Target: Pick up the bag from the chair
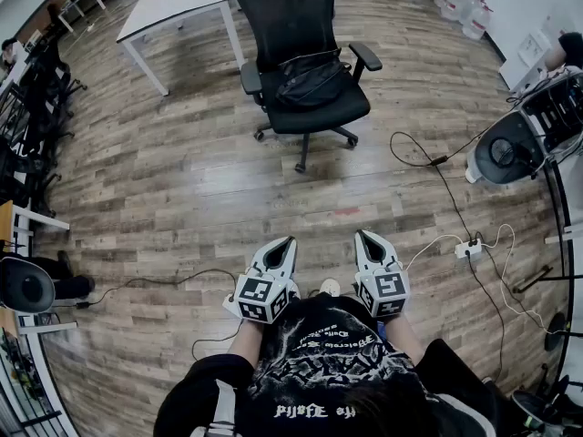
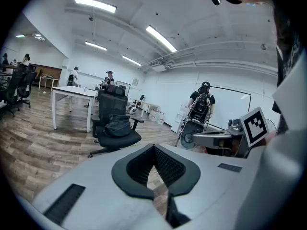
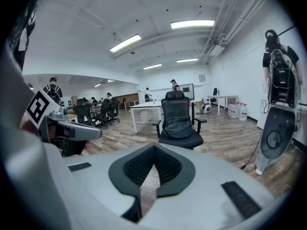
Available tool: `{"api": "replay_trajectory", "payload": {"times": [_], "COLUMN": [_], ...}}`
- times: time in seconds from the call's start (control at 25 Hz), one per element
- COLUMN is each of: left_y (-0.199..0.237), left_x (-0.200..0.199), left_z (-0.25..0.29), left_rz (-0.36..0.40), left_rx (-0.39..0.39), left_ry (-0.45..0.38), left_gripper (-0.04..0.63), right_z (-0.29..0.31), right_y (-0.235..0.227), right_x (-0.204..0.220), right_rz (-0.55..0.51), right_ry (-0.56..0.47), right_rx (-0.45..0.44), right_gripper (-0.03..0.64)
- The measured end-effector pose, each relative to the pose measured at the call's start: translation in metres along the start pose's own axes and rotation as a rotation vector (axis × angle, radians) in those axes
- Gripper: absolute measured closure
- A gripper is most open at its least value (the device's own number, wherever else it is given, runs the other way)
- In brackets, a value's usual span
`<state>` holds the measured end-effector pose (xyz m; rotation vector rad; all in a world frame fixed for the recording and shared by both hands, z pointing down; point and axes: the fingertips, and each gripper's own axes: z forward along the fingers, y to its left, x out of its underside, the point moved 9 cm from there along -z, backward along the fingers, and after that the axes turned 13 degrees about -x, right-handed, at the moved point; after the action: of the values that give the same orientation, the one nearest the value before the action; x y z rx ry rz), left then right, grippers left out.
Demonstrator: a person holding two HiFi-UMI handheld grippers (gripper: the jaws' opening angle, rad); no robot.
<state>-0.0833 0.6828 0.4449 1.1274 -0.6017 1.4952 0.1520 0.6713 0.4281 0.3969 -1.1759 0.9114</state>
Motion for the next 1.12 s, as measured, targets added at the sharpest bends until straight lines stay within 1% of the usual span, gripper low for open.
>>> {"api": "replay_trajectory", "payload": {"times": [0.4,0.56,0.76,0.84,0.92,0.96,1.0,1.04,1.12], "left_y": [-0.01,-0.011,-0.007,-0.005,-0.004,-0.002,-0.001,0.001,0.003], "left_x": [0.016,0.021,0.024,0.024,0.024,0.024,0.025,0.026,0.028], "left_z": [-0.017,-0.023,-0.025,-0.026,-0.027,-0.028,-0.029,-0.029,-0.03], "left_rz": [-0.008,-0.012,-0.043,-0.056,-0.073,-0.083,-0.094,-0.102,-0.108], "left_rx": [0.002,-0.001,-0.02,-0.032,-0.034,-0.032,-0.029,-0.025,-0.024], "left_ry": [0.0,0.005,0.013,0.014,0.009,0.008,0.009,0.014,0.03], "left_gripper": [0.591,0.591,0.591,0.589,0.581,0.564,0.534,0.489,0.374], "right_z": [-0.013,-0.018,-0.019,-0.02,-0.019,-0.019,-0.018,-0.018,-0.02], "right_y": [0.015,0.015,0.016,0.016,0.016,0.017,0.019,0.02,0.021], "right_x": [0.01,0.013,0.014,0.015,0.015,0.016,0.017,0.018,0.019], "right_rz": [-0.009,0.014,0.05,0.039,0.032,0.04,0.048,0.052,0.046], "right_ry": [-0.006,-0.03,-0.058,-0.047,-0.041,-0.04,-0.039,-0.039,-0.038], "right_rx": [-0.024,-0.031,-0.049,-0.038,-0.047,-0.065,-0.083,-0.092,-0.086], "right_gripper": [0.615,0.615,0.614,0.612,0.611,0.525,0.408,0.396,0.396]}}
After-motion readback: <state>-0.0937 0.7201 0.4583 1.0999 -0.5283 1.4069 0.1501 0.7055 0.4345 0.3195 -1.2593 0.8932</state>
